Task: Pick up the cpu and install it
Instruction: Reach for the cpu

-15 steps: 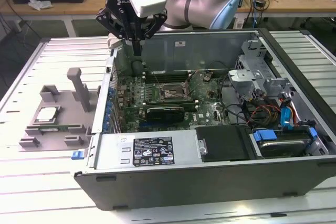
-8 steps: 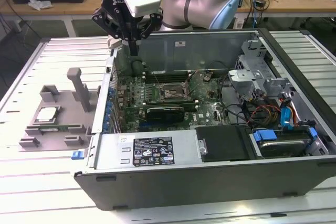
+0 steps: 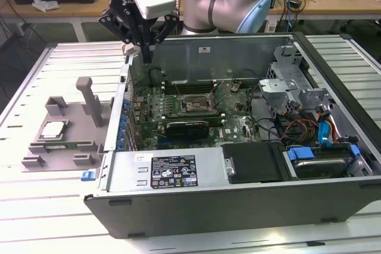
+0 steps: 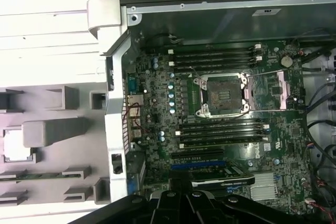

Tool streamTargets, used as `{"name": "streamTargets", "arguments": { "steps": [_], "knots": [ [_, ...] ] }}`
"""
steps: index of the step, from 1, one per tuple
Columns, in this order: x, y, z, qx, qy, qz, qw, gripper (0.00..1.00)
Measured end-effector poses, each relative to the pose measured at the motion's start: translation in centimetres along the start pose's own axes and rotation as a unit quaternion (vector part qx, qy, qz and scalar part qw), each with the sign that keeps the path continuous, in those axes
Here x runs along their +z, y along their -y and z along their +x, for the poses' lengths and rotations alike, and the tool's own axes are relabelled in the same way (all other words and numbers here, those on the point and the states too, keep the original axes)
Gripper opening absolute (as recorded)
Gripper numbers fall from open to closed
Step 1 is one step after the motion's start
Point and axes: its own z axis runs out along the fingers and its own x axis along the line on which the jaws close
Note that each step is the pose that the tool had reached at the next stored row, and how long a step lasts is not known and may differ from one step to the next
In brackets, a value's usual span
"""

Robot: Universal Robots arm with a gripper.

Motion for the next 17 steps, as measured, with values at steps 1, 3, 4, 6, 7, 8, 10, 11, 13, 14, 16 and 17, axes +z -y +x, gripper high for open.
{"name": "streamTargets", "arguments": {
  "steps": [1,3,4,6,7,8,10,11,13,14,16,17],
  "knots": [
    [0.0,-0.03,0.1,0.0,0.0,0.0,1.0,0.11],
    [0.0,-0.11,0.29,0.0,0.0,0.0,1.0,0.11],
    [0.0,-0.17,0.46,0.0,0.0,0.0,1.0,0.11],
    [0.0,-0.23,0.7,0.0,0.0,0.0,1.0,0.11],
    [0.0,-0.32,0.97,0.0,0.0,0.0,1.0,0.11],
    [0.0,-0.37,1.15,0.0,0.0,0.0,1.0,0.11],
    [0.0,-0.46,1.38,0.0,0.0,0.0,1.0,0.11],
    [0.0,-0.53,1.55,0.0,0.0,0.0,1.0,0.11],
    [0.0,-0.67,1.88,0.0,0.0,0.0,1.0,0.11],
    [0.0,-0.77,2.16,0.0,0.0,0.0,1.0,0.11],
    [0.01,-0.99,2.59,0.0,0.0,0.0,1.0,0.11],
    [0.02,-1.11,2.82,0.0,0.0,0.0,1.0,0.11]
  ]
}}
